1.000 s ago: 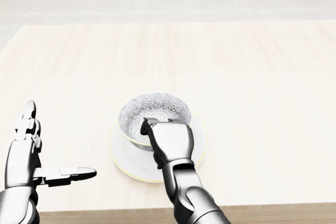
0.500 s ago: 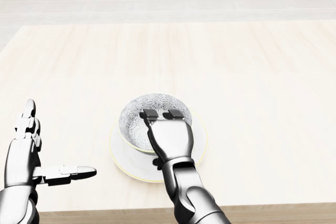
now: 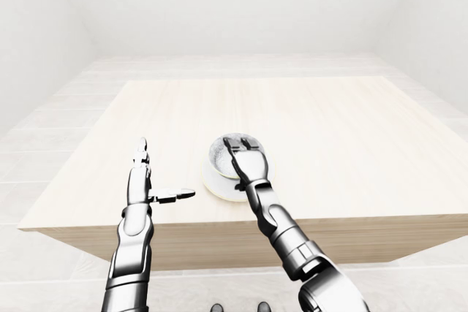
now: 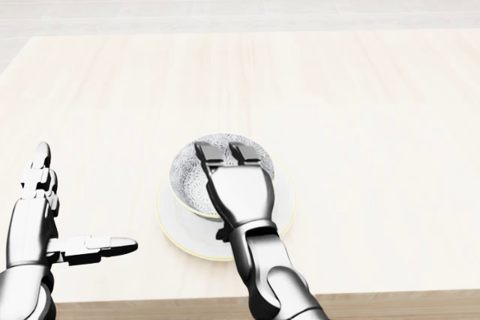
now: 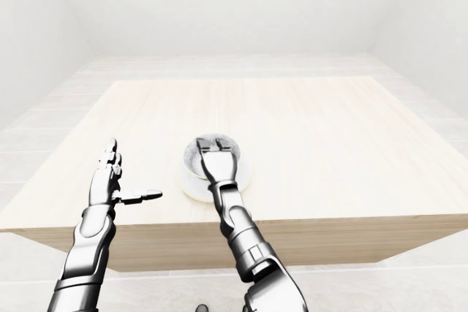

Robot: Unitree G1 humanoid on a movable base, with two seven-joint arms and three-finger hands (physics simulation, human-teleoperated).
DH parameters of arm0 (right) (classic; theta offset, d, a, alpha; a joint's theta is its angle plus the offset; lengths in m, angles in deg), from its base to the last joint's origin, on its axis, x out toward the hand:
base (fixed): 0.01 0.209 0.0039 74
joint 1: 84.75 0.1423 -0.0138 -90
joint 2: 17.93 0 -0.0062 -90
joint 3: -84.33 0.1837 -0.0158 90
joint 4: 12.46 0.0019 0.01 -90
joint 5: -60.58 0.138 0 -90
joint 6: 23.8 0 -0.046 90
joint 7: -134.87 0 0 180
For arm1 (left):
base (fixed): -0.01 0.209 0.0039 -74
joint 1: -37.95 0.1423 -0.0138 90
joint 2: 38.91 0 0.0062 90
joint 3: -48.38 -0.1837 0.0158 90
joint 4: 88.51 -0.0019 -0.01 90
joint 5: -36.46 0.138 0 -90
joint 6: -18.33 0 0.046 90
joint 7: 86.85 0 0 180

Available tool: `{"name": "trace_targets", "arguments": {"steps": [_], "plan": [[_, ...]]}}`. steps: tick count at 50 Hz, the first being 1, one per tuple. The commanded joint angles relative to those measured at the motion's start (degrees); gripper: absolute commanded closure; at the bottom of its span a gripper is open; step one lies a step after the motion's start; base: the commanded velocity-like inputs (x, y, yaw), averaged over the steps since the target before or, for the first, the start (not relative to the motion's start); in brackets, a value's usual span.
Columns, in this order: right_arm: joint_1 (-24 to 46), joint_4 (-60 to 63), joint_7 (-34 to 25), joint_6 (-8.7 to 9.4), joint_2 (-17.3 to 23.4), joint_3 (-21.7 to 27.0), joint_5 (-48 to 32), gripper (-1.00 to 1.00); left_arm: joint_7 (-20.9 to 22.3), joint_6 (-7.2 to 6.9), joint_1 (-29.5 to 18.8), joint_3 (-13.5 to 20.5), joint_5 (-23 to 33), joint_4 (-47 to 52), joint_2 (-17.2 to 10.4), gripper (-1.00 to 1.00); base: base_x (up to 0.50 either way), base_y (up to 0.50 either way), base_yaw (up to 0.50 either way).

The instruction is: Put the bowl on the plate.

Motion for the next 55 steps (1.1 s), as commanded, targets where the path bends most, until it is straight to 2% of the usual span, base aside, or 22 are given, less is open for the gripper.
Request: {"name": "trace_targets", "arguments": {"steps": [1, 10, 15, 30, 33, 37, 40, 46, 48, 49, 50, 55], "plan": [[-1.8, 5.8, -3.6, 0.0, -0.2, -0.7, -1.6, -0.62, -0.1, 0.2, -0.1, -0.1, 0.0, -0.3, 0.0, -1.0, 0.0, 0.0, 0.0], [-2.5, 10.3, -6.0, 0.0, 0.0, 0.0, -2.2, -0.6, -0.3, 0.62, -0.6, -0.1, 0.1, -1.5, -0.1, -1.0, 0.0, 0.0, 0.0], [-3.2, 15.0, -9.3, 0.0, 0.3, -0.2, -3.2, -0.6, -0.2, 0.22, -0.4, -0.1, 0.0, -0.8, -0.1, -1.0, 0.0, 0.0, 0.0], [-6.6, 30.6, -19.0, 0.0, 0.6, -0.5, -6.7, -0.62, 0.0, 0.24, -0.1, 0.0, -0.1, -0.5, -0.1, -1.0, 0.0, 0.0, 0.0], [-7.6, 35.4, -22.4, 0.0, 0.7, -0.5, -7.4, -0.63, 0.0, 0.06, -0.2, 0.1, -0.3, -0.3, -0.2, -1.0, 0.0, 0.0, 0.0], [-11.0, 45.8, -33.8, 0.0, 0.6, -0.9, -7.3, -0.65, -0.1, -0.1, -0.5, 0.2, -0.3, -0.5, -0.3, -1.0, 0.0, 0.0, 0.0], [-12.2, 48.5, -34.2, 0.0, 1.2, -0.4, -7.7, -0.62, 0.0, -0.38, -0.3, 0.3, -0.5, 0.1, -0.2, -1.0, 0.0, 0.0, 0.0], [-14.7, 55.1, -39.0, 0.0, 1.5, 0.4, -6.0, -0.62, -0.4, -0.01, -0.6, -0.1, -0.2, -0.9, -0.1, -1.0, 0.0, 0.0, 0.0], [-15.4, 58.0, -40.7, 0.0, 1.8, 0.8, -5.5, -0.67, -0.4, -0.36, -0.3, -0.2, -0.1, -0.2, 0.0, -1.0, 0.0, 0.0, 0.0], [-15.8, 60.9, -42.6, 0.0, 1.8, 1.2, -4.8, -0.93, -0.3, -0.56, -0.3, -0.2, -0.2, 0.2, 0.0, -1.0, 0.0, 0.0, 0.0], [-16.0, 62.1, -43.1, 0.0, 1.9, 1.4, -4.6, -0.98, -0.3, -0.67, -0.3, -0.2, -0.2, 0.3, 0.0, -1.0, 0.0, 0.0, 0.0], [-17.3, 69.3, -46.1, 0.0, 1.7, 2.3, -1.8, -0.96, -0.4, -0.49, -0.6, -0.1, -0.2, -0.4, 0.0, -1.0, 0.0, 0.0, 0.0]]}}
